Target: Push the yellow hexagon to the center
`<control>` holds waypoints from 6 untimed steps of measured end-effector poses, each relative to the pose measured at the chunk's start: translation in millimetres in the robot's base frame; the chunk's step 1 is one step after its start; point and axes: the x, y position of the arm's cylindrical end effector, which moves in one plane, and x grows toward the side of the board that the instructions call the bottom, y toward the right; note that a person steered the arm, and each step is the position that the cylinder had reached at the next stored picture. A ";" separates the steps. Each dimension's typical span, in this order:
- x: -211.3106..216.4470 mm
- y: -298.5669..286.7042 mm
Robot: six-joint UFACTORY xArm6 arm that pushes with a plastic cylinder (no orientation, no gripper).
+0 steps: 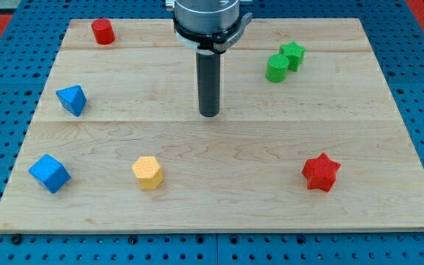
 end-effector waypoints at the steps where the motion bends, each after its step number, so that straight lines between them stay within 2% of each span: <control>1: 0.0 0.1; 3: 95.3 -0.3; 4: 145.9 -21.4; 5: 157.3 -84.2; 6: 103.5 -98.5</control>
